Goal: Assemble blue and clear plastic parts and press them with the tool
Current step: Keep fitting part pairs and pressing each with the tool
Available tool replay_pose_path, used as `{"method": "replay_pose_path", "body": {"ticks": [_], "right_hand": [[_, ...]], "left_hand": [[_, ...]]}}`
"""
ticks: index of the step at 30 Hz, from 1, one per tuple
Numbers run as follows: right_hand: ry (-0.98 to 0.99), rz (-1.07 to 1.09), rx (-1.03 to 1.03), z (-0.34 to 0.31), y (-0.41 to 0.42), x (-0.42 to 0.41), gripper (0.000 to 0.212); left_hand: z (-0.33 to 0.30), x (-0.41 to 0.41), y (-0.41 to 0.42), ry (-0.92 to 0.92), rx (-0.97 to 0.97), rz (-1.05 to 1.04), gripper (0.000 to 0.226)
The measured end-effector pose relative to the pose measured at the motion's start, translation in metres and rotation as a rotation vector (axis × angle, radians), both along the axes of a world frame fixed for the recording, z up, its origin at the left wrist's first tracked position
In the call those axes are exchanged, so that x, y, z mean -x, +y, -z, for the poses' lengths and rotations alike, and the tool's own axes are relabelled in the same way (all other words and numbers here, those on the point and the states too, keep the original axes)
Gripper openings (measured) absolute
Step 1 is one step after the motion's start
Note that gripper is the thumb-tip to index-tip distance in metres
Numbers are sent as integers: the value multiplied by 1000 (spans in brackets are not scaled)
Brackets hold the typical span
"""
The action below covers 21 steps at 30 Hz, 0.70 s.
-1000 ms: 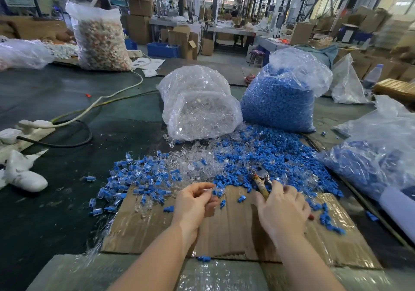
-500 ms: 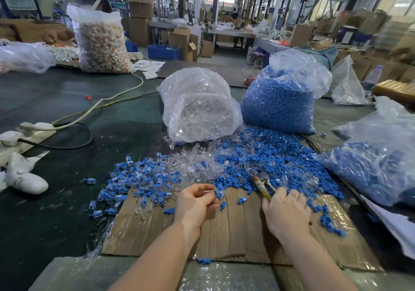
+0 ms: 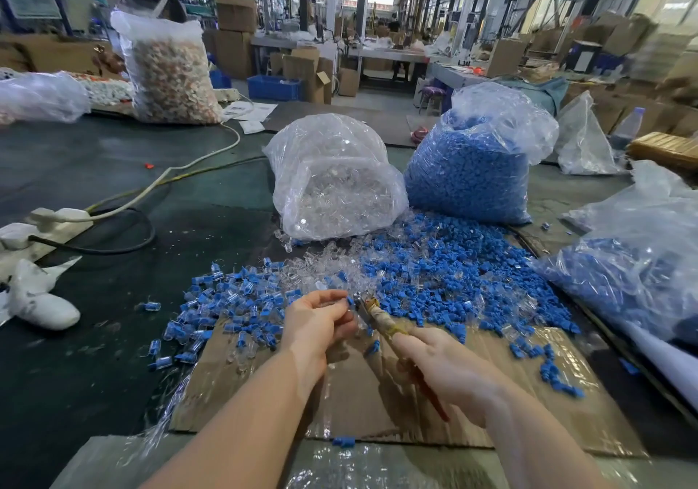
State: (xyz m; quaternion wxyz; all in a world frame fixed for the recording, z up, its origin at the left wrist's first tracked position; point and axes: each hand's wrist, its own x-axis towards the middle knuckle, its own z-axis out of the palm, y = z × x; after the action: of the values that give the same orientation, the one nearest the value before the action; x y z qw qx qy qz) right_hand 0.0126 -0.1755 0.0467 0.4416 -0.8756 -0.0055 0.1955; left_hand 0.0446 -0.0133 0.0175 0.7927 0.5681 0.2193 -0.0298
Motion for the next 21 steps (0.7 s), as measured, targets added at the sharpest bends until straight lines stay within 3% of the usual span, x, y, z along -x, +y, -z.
{"method": "replay_pose_path", "body": {"ticks": [3,9,21], "right_hand": [[62,-30,-32,0,-1,1,39],[211,-53,-128,-4,-3,4,32],[137,-107,19,-5,1,3,14]], "left_hand": [[1,-3,2,8,-14,-39,14],[1,-3,2,14,-29,-41,14],[-5,0,-1,0,-101,-60,14]]}}
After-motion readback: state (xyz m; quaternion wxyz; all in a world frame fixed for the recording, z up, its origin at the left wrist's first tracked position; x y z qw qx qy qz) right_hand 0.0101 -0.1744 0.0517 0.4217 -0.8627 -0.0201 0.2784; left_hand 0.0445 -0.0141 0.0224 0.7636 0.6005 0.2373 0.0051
